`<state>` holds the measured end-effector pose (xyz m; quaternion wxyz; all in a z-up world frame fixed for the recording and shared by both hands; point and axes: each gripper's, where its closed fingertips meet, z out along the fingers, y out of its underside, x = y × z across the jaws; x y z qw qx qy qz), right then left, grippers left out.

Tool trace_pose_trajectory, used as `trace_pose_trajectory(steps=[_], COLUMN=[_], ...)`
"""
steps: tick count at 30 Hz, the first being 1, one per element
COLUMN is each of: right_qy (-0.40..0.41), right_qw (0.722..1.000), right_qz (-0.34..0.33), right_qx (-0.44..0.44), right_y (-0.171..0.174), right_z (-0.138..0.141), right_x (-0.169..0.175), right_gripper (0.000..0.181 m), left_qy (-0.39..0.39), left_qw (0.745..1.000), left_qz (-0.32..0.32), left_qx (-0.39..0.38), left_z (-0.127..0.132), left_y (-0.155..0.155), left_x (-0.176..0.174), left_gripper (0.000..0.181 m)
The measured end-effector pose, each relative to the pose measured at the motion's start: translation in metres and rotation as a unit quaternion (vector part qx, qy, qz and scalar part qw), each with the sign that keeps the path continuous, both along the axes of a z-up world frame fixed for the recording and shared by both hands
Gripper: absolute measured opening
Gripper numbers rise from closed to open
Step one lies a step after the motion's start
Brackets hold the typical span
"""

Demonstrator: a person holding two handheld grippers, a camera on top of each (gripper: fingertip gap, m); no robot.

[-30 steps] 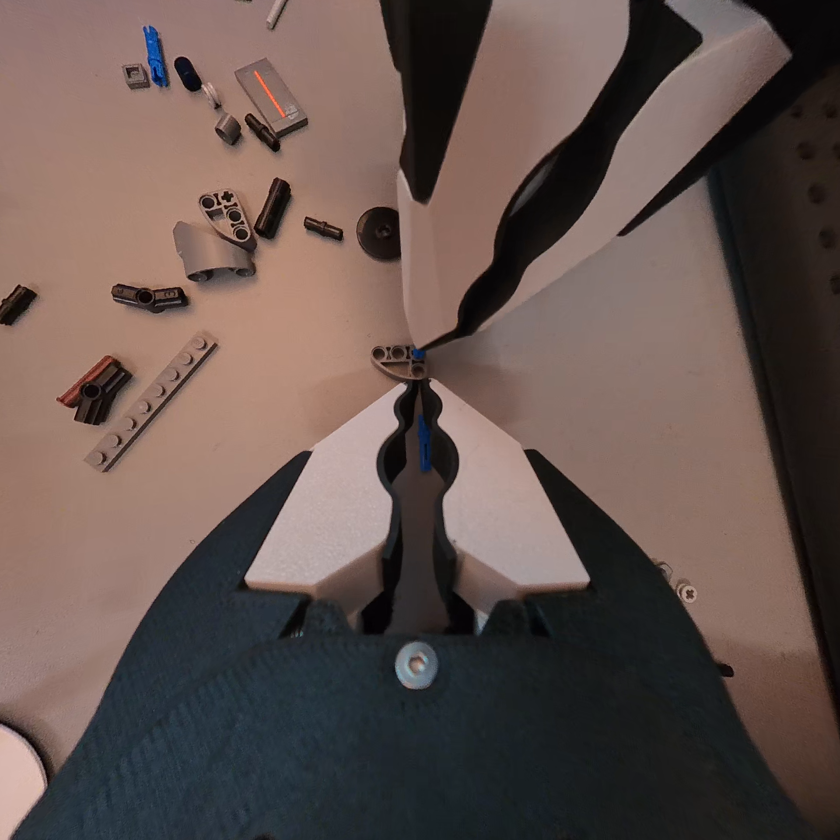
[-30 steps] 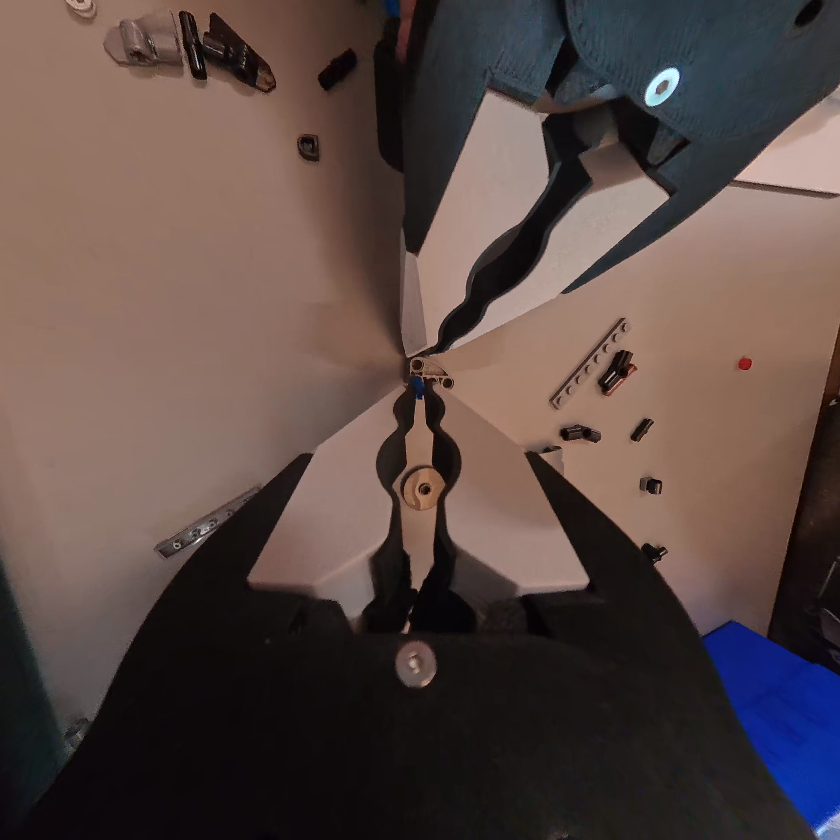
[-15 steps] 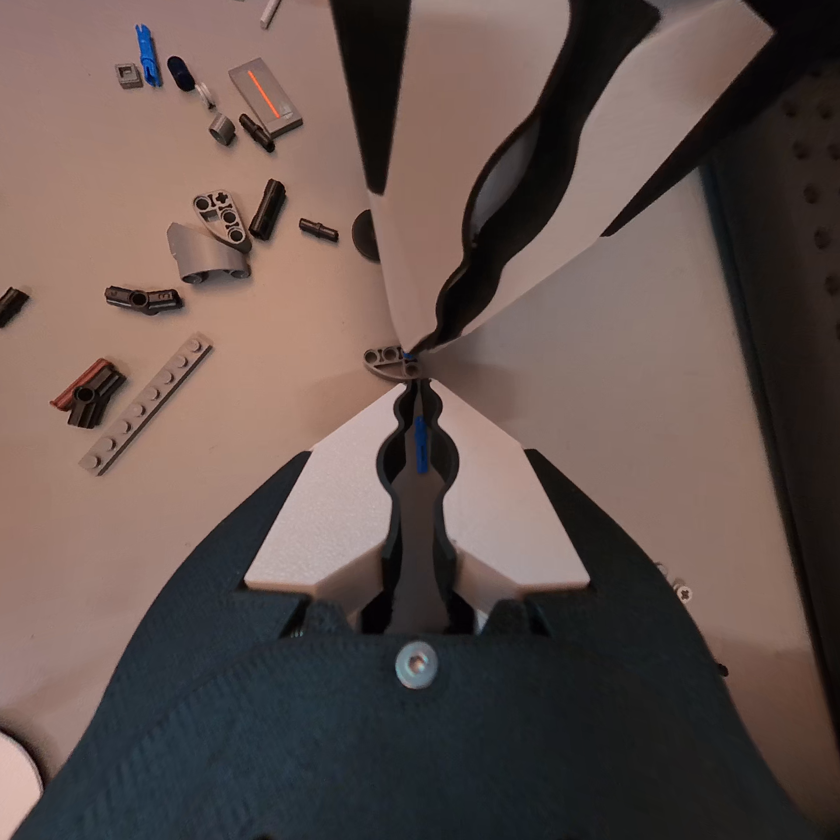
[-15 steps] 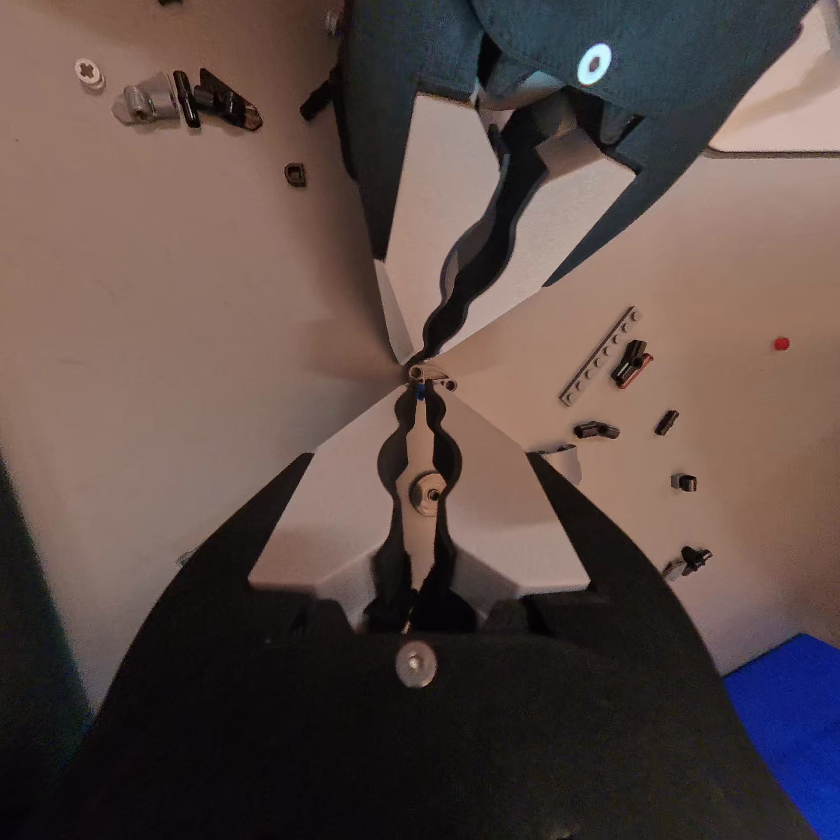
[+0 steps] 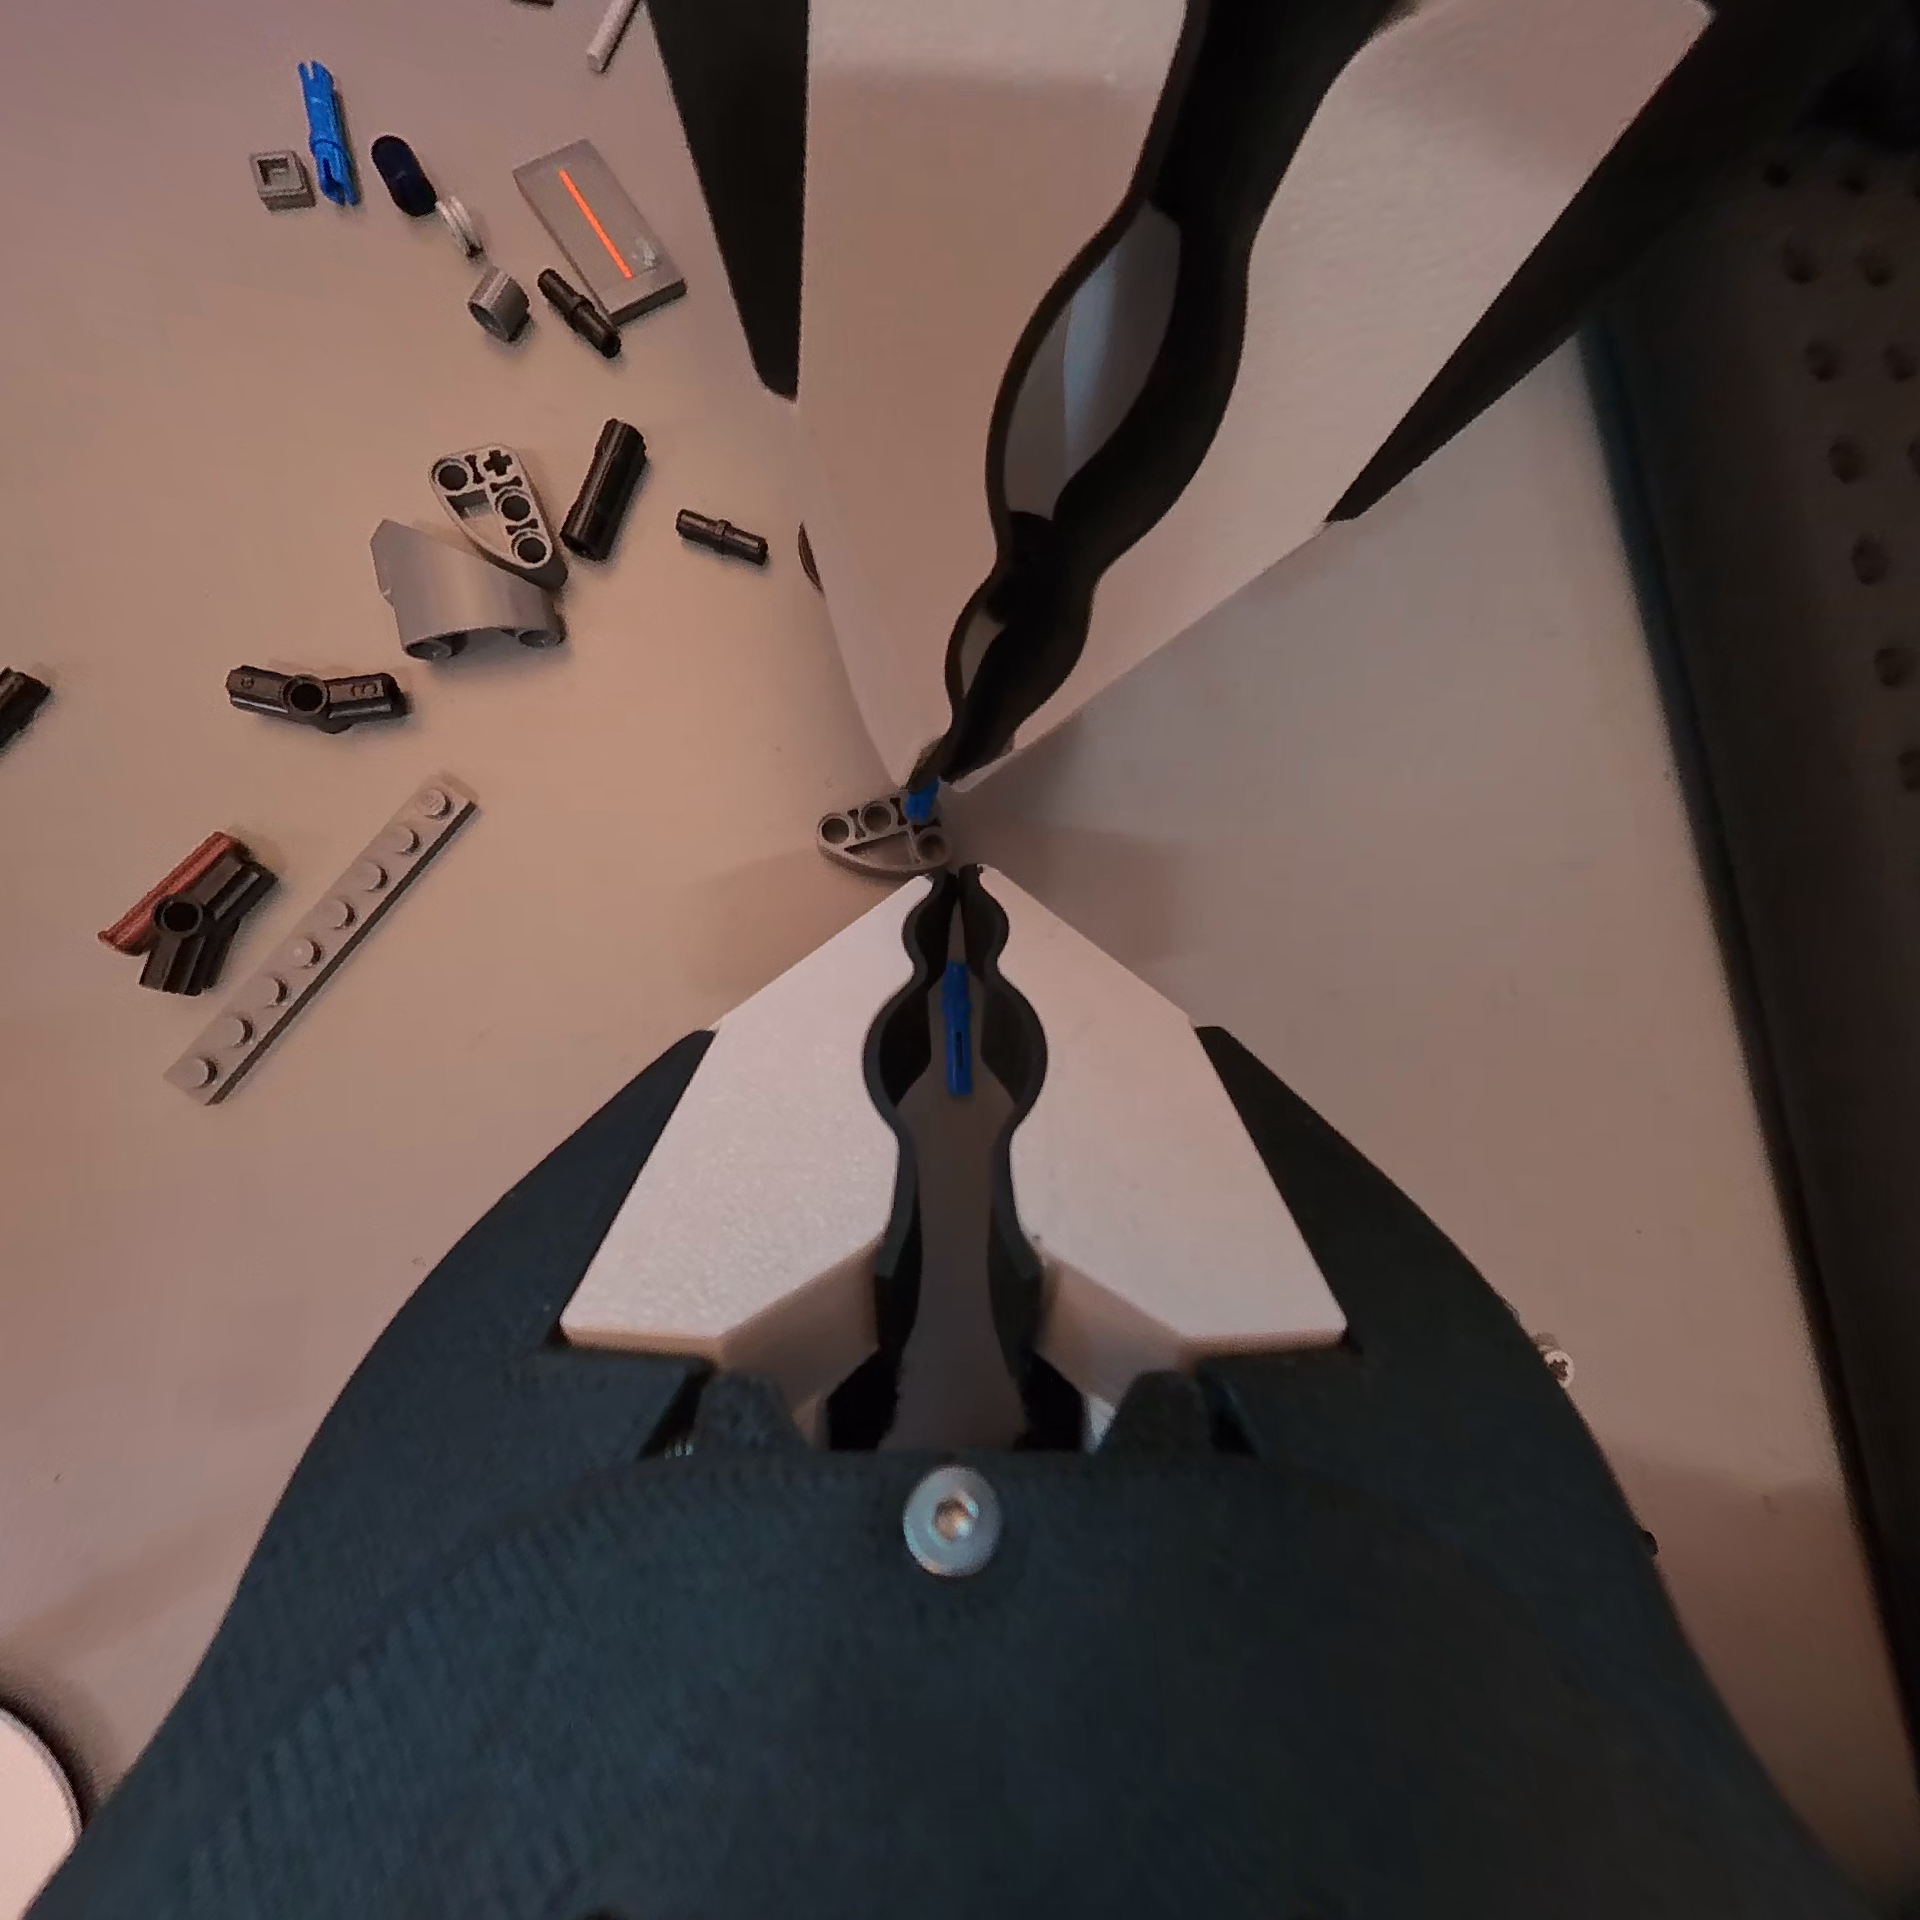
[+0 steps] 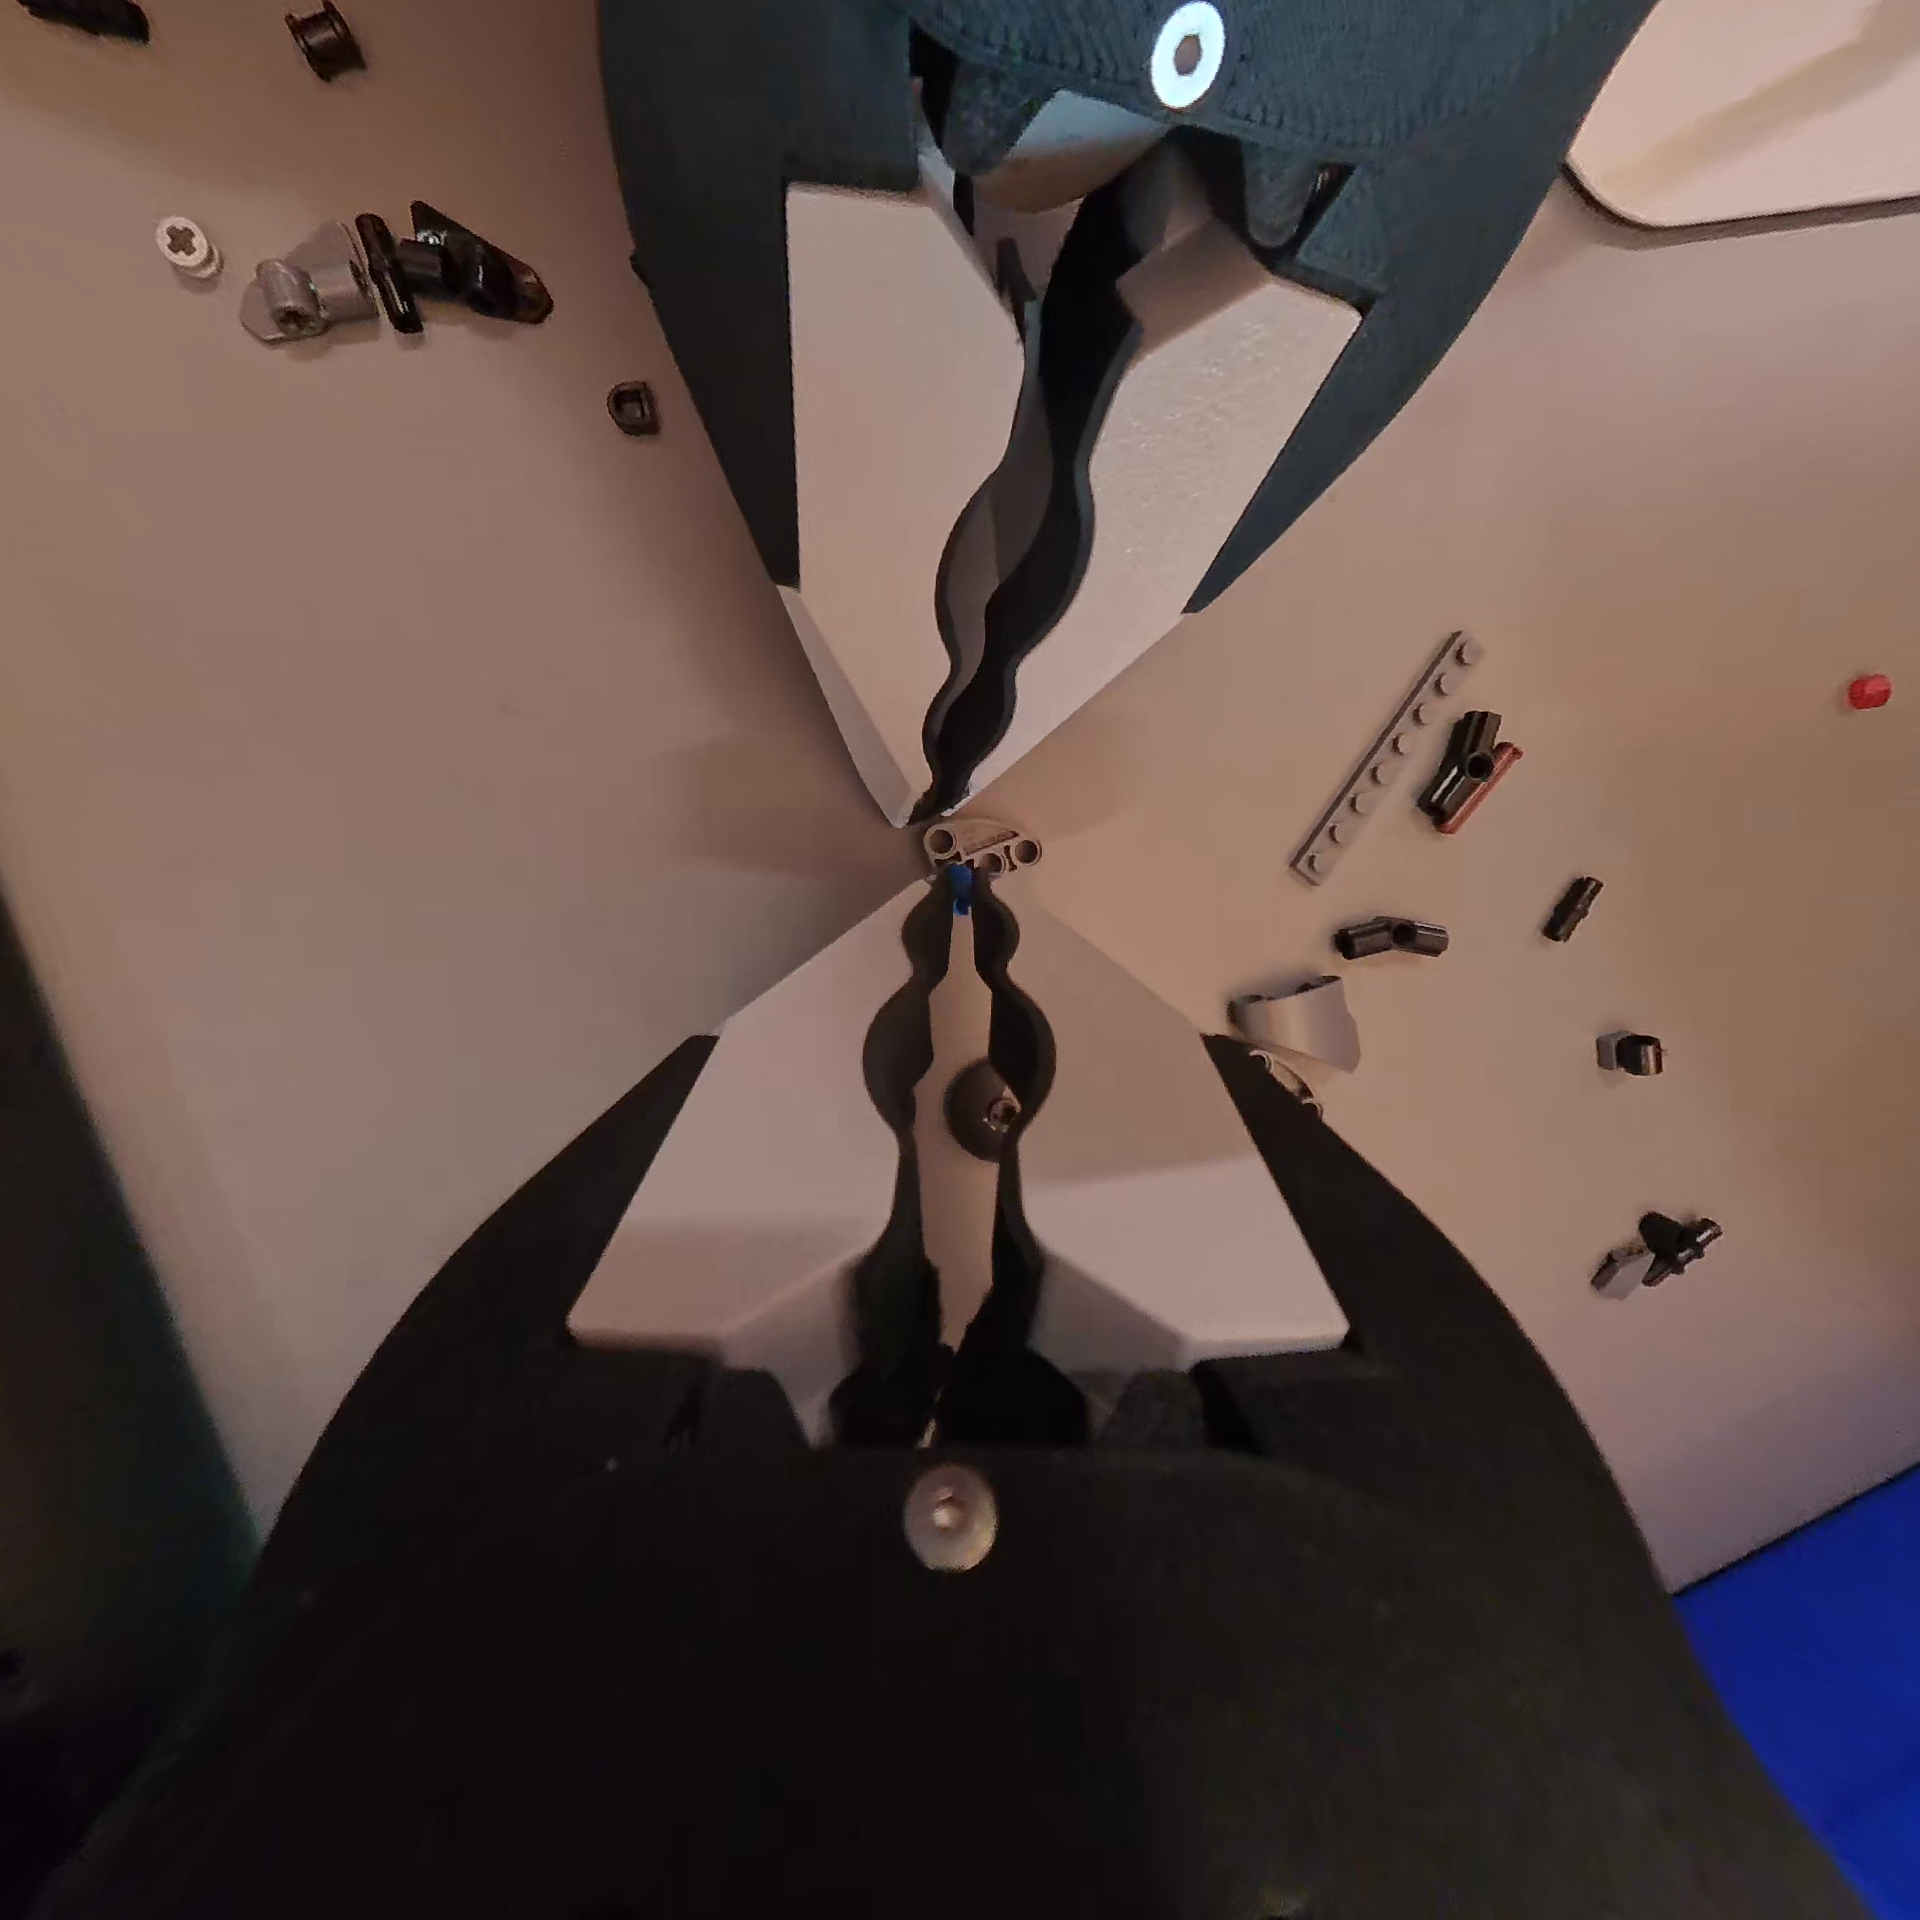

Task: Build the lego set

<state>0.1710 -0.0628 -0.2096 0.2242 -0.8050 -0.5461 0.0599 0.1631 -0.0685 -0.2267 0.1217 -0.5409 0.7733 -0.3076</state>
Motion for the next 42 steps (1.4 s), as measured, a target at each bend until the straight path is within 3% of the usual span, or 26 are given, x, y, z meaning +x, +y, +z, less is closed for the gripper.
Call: trace_pose_trajectory(steps=[42], right_qy=[-0.010], right_qw=[1.000], right_qz=[-0.016], right_qx=[-0.008], right_y=[0.0003], right_z=[-0.0005], right_x=[0.0038], right_gripper=[0.002], left_qy=[-0.004], left_qw=[1.000], left_qz=[-0.012], left_qx=[-0.013], left_z=[-0.0001], left_y=[-0.0090], left_x=[0.0056], left_gripper=[0.000])
